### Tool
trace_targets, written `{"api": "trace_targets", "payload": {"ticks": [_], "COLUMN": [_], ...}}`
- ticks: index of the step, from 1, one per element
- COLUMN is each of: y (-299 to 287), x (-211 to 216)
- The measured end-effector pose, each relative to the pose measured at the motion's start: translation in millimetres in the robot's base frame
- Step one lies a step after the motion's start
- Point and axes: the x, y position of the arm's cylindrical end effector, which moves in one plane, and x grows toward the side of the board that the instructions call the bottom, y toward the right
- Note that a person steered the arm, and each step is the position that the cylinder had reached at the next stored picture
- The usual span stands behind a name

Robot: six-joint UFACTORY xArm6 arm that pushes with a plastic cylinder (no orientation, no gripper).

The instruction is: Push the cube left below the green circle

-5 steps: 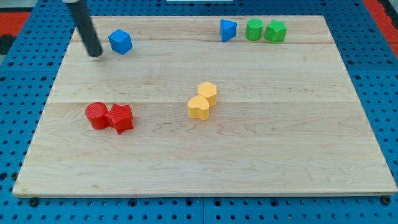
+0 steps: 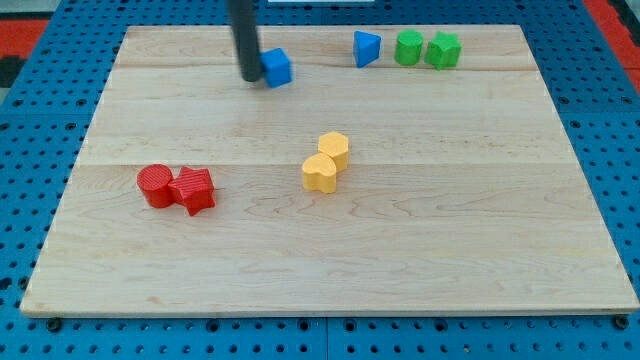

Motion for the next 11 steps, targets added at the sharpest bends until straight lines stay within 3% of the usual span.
{"api": "trace_targets", "payload": {"ticks": [1, 3, 4, 7, 11], "y": [67, -31, -25, 125, 129], "x": [5, 4, -16, -15, 1]}}
